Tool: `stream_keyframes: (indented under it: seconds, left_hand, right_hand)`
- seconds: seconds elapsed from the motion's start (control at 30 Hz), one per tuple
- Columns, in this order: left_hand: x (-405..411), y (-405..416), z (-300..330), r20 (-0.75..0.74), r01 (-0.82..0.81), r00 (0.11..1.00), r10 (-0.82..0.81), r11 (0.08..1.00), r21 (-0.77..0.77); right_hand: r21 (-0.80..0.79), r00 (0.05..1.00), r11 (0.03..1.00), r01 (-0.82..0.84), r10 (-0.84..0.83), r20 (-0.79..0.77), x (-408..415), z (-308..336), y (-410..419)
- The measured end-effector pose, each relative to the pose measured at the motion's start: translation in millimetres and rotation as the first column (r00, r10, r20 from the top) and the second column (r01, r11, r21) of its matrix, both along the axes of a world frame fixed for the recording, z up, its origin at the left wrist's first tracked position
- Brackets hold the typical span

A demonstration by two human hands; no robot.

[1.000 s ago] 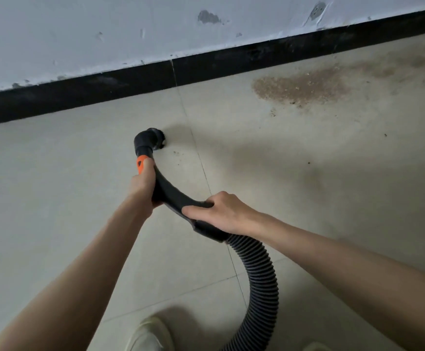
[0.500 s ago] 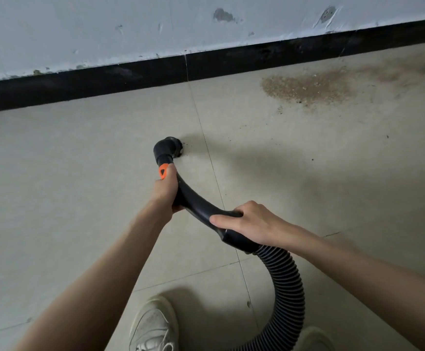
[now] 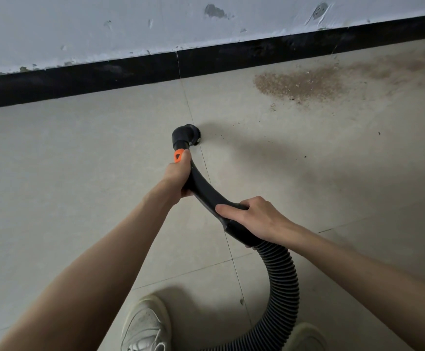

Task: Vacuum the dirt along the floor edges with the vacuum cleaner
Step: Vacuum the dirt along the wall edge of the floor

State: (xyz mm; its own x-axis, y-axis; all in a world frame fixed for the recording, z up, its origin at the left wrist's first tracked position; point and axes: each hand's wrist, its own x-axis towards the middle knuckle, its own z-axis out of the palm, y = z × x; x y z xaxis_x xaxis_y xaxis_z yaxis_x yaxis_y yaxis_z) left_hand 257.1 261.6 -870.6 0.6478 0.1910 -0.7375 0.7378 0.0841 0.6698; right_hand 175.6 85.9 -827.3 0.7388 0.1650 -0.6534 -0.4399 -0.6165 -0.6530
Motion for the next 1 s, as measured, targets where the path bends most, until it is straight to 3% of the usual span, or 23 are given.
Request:
stream_keyframes:
  seconds: [0.23,0.5,1.0]
  left_hand:
    - [-2,31,3,0.022,-0.14,0.99,0.138,0.988,0.069]
    - [-55,35,-6,-0.068,-0.232,0.969,0.236,0.971,0.057]
    - [-46,-28,3,-0.027,0.022,0.999,-0.021,0.999,0.027]
  right_hand:
    - [0.063,0.994,0.993,-0.104,0.105,-0.02,19,1,21]
    - [-0.005,0.959,0.96,-0.281,0.281,-0.027,-9,-1,16]
    - [-0.02,0.998,1.0,-0.019,0.018,-0.059,-39,0,-28]
